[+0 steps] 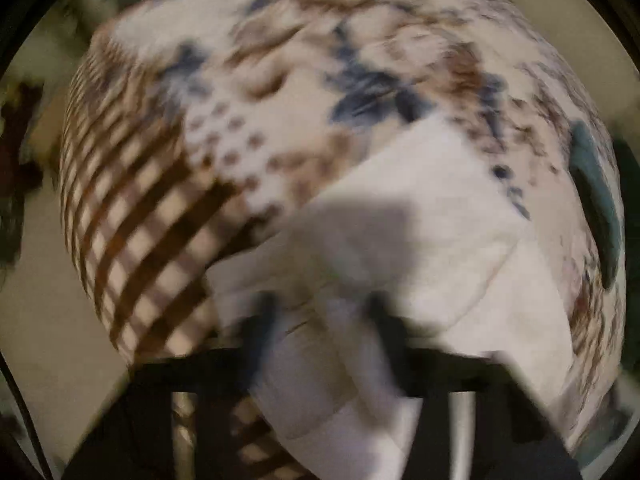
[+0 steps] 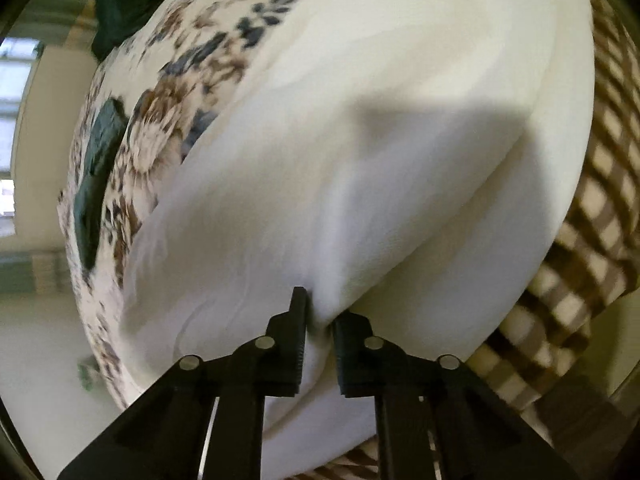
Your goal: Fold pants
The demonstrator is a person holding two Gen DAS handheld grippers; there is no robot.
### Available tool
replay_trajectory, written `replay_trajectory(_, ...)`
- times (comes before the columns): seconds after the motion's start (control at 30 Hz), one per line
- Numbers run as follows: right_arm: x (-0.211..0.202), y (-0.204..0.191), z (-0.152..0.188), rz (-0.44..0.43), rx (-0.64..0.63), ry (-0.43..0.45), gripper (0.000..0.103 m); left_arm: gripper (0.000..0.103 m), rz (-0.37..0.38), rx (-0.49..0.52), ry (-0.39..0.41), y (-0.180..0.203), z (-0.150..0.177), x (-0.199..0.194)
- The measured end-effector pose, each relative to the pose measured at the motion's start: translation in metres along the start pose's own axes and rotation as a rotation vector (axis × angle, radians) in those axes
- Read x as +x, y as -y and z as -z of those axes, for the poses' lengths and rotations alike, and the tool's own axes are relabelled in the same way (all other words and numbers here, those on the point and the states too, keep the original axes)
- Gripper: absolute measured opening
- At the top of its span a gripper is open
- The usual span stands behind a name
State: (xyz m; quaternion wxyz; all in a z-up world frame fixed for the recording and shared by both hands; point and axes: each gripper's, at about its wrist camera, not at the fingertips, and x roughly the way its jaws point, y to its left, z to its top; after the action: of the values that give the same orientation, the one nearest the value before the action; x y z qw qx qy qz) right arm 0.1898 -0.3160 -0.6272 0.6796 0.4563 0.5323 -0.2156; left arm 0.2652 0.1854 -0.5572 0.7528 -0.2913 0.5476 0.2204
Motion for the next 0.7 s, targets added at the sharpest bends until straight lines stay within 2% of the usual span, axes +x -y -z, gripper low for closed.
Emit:
replay_trajectory(0.07, -0.005, -0.005, 0.000, -0.005, -0.018, 0.002, 0.011, 0.014, 0.011, 0.025, 0.034, 0.001, 0.001, -0.009)
replay_trajectory(0.2, -0.021, -0.002, 0.001, -0.029, -0.038, -0.006, 0.009, 0.010, 0.075, 0.001, 0.050, -0.018, 0.005, -0.029)
replay_trajectory(0.23, -0.028, 0.000, 0.002, -0.034, -0.048, -0.008, 0.009, 0.006, 0.084, -0.001, 0.058, -0.017, 0.004, -0.034)
replay_trajectory(0.27, -0.033, 0.001, 0.004, -0.039, -0.052, -0.009, 0.009, 0.001, 0.070, 0.000, 0.084, -0.024, 0.008, -0.047)
replay_trajectory(0.33, -0.045, 0.007, 0.007, -0.062, -0.058, -0.012, 0.008, 0.001, 0.065, 0.006, 0.116, -0.029, 0.009, -0.063)
replay_trajectory(0.37, -0.048, 0.007, 0.009, -0.065, -0.066, -0.014, 0.008, 0.001, 0.061, -0.016, 0.121, -0.040, 0.012, -0.069)
replay_trajectory(0.43, -0.051, 0.007, 0.011, -0.052, -0.093, -0.018, 0.008, 0.002, 0.103, -0.054, 0.066, -0.053, 0.008, -0.058)
replay_trajectory(0.47, -0.049, 0.006, 0.012, -0.041, -0.109, -0.029, 0.008, 0.003, 0.118, -0.067, 0.048, -0.054, 0.005, -0.051)
replay_trajectory(0.5, -0.042, 0.007, 0.010, -0.048, -0.109, -0.053, 0.008, 0.005, 0.164, -0.103, 0.021, -0.062, 0.005, -0.043)
replay_trajectory(0.57, -0.028, 0.013, 0.004, -0.092, -0.053, -0.101, 0.012, 0.023, 0.262, -0.155, -0.028, -0.068, 0.004, -0.030)
replay_trajectory(0.63, -0.013, 0.019, 0.001, -0.126, -0.013, -0.149, 0.014, 0.034, 0.316, -0.195, -0.049, -0.069, 0.002, -0.019)
replay_trajectory(0.7, 0.001, 0.019, 0.002, -0.156, -0.005, -0.193, 0.028, 0.042, 0.384, -0.256, -0.062, -0.071, 0.000, -0.007)
